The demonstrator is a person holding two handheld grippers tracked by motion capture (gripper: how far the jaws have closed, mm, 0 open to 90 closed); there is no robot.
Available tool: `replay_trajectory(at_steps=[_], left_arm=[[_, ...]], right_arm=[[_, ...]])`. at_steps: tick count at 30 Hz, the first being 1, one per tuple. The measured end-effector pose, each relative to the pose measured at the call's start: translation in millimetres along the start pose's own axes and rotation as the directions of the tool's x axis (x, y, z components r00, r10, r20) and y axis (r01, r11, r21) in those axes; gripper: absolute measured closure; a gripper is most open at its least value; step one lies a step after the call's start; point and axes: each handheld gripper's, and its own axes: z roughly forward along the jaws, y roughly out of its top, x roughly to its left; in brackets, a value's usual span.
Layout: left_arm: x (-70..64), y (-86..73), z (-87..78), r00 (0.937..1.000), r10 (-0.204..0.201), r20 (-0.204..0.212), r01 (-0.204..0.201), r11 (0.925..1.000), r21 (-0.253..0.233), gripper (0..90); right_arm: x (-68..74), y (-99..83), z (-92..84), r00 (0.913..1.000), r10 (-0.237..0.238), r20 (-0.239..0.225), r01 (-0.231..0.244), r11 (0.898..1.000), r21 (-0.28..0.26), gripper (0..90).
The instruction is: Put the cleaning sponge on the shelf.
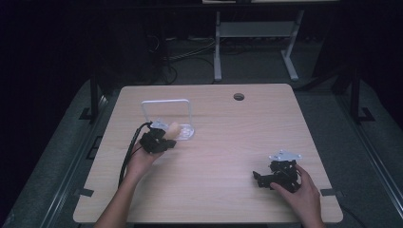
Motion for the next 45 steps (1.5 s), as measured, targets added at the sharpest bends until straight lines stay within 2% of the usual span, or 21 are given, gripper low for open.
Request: replay_trajectory(at_steps=[6, 9, 17, 32, 45], left_arm=[[6.6, -4.6, 3.8, 0.9992, -0.006, -0.039, 0.007, 0.9995, 0.03, 88.5], [10.6, -7.0, 3.6, 0.9983, -0.022, -0.053, 0.024, 0.9993, 0.028, 88.3], [18.9, -11.0, 0.9, 0.9956, -0.035, -0.087, 0.038, 0.9987, 0.035, 87.9], [39.0, -19.5, -12.7, 0.9824, -0.091, -0.163, 0.094, 0.9956, 0.006, 87.8], [49.6, -23.6, -13.0, 0.9719, -0.092, -0.216, 0.098, 0.9951, 0.013, 87.7]], right_arm=[[0.0, 0.0, 0.0, 1.0, 0.0, 0.0, 0.0, 1.0, 0.0, 0.0], [0.0, 0.0, 0.0, 1.0, 0.0, 0.0, 0.0, 1.0, 0.0, 0.0], [0.0, 0.0, 0.0, 1.0, 0.0, 0.0, 0.0, 1.0, 0.0, 0.0], [0.0, 0.0, 0.0, 1.0, 0.0, 0.0, 0.0, 1.0, 0.0, 0.0], [0.0, 0.1, 0.1, 1.0, 0.0, -0.001, 0.0, 1.0, -0.001, 0.0]])
